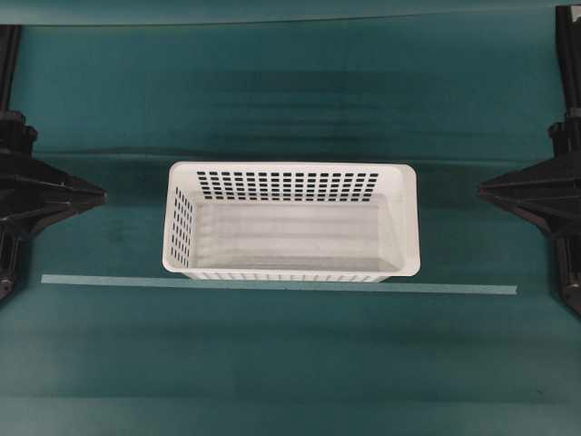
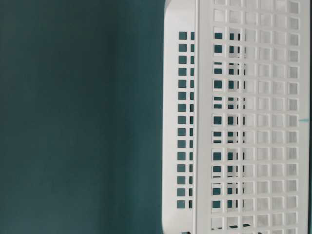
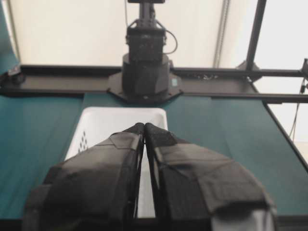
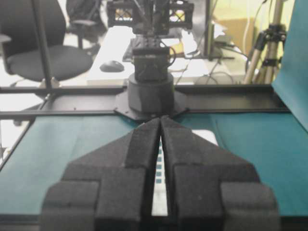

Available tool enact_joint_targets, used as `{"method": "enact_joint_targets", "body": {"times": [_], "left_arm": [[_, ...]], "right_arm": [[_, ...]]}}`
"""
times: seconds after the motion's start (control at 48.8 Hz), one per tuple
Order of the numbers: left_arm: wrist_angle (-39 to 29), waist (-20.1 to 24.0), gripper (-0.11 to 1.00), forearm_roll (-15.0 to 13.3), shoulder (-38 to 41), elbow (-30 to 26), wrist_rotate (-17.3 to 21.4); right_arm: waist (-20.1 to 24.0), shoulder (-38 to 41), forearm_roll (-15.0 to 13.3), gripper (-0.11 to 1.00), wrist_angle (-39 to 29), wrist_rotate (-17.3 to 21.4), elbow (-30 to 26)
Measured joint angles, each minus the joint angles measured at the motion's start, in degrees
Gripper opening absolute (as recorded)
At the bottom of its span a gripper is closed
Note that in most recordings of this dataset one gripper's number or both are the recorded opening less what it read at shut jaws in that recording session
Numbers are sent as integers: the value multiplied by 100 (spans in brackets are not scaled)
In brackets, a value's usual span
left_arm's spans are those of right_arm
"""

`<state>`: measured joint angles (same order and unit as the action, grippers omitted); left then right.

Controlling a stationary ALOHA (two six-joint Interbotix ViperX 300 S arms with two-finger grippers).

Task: Lift the white basket with both hands.
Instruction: 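Move both grippers inward toward the short ends of the white basket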

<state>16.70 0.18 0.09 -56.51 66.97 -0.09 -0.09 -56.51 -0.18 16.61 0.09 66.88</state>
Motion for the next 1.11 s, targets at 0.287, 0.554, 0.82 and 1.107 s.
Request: {"method": "enact_joint_targets", "body": {"times": [0.287,0.554,0.82,1.107], "left_arm": [[-9,-149,-4,70,53,-141,-993],[-589,-149,-4,70,352,-527,-2619],[-2180,-141,-4,70,949,-1213,-5229],[-2900,62,-4,79,1345,-1714,-6319]], "right_arm": [[18,0,316,2,-211,729,-44],[-404,0,1151,2,-1459,2399,-483],[-1160,299,1318,2,-3463,4236,-1160],[-1283,861,1310,2,-4597,5985,-1468]]}}
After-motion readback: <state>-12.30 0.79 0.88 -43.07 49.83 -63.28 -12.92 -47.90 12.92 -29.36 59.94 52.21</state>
